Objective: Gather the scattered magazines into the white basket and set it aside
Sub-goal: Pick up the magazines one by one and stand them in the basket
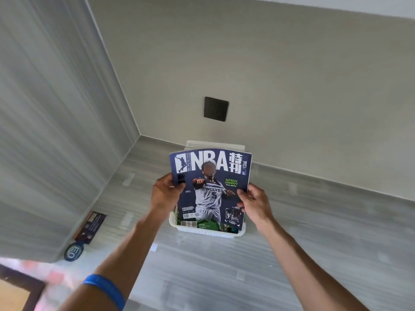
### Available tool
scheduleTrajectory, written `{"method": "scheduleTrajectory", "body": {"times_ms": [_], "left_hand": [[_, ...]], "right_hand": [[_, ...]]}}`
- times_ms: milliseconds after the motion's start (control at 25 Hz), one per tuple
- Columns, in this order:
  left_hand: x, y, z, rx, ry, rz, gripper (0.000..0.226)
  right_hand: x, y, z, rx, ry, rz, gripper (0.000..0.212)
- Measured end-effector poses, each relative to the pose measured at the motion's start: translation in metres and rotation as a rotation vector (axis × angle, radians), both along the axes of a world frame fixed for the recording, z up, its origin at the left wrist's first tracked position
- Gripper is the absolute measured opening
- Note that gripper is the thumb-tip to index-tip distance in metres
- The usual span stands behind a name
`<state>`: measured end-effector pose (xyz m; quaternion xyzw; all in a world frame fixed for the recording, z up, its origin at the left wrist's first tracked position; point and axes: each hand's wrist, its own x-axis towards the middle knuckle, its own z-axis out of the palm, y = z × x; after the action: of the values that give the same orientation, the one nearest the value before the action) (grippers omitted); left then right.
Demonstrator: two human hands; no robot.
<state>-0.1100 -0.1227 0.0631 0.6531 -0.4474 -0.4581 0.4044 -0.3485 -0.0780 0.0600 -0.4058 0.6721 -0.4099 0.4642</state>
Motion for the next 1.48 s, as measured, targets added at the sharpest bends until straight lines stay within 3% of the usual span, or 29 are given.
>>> {"method": "scheduleTrajectory", "body": {"times_ms": [160,200,280,360,440,520,720,960,1120,1240,1280,1360,1440,1480], "left_hand": [[0.012,0.001,-0.035,0.059,0.063,0.067,0.021],[0.016,0.004,-0.045,0.101,0.06,0.115,0.016],[0.021,0.016,-0.068,0.23,-0.028,0.122,0.031],[0.019,0.034,-0.088,0.302,-0.081,0.023,0.045],[0.015,0.045,-0.101,0.258,-0.096,0.003,0.052],[0.012,0.046,-0.105,0.211,-0.144,0.042,0.056],[0.004,0.066,-0.109,0.193,-0.268,0.013,0.055],[-0.016,0.148,-0.127,0.189,-0.067,0.013,0.066],[-0.023,0.168,-0.115,0.215,0.04,0.041,0.069],[-0.014,0.132,-0.089,0.103,0.105,-0.043,0.096],[-0.012,0.11,-0.078,0.079,0.158,-0.146,0.102],[-0.019,0.065,-0.06,0.05,0.271,-0.31,0.098],[-0.032,0.038,-0.051,0.053,0.327,-0.331,0.098],[-0.037,0.032,-0.053,0.068,0.347,-0.323,0.104]], "right_hand": [[0.01,-0.004,-0.025,0.067,0.017,-0.075,0.021],[0.012,0.001,-0.029,0.038,0.181,-0.1,0.027],[0.015,0.021,-0.042,-0.068,0.665,-0.002,0.033],[0.025,0.051,-0.059,-0.031,0.959,0.397,0.037],[0.033,0.073,-0.076,0.19,1.007,0.667,0.054],[0.031,0.076,-0.087,0.237,1.065,0.671,0.061],[0.015,0.089,-0.089,0.217,1.094,0.673,0.052],[-0.014,0.163,-0.096,0.215,1.092,0.648,0.052],[-0.028,0.188,-0.086,0.179,0.972,0.673,0.056],[-0.049,0.148,-0.061,-0.043,0.595,0.413,0.044],[-0.057,0.129,-0.053,-0.068,0.447,0.264,0.053],[-0.068,0.087,-0.042,0.0,0.186,0.088,0.091],[-0.07,0.049,-0.043,0.094,-0.002,0.081,0.12],[-0.069,0.034,-0.046,0.097,-0.085,0.084,0.121]]}}
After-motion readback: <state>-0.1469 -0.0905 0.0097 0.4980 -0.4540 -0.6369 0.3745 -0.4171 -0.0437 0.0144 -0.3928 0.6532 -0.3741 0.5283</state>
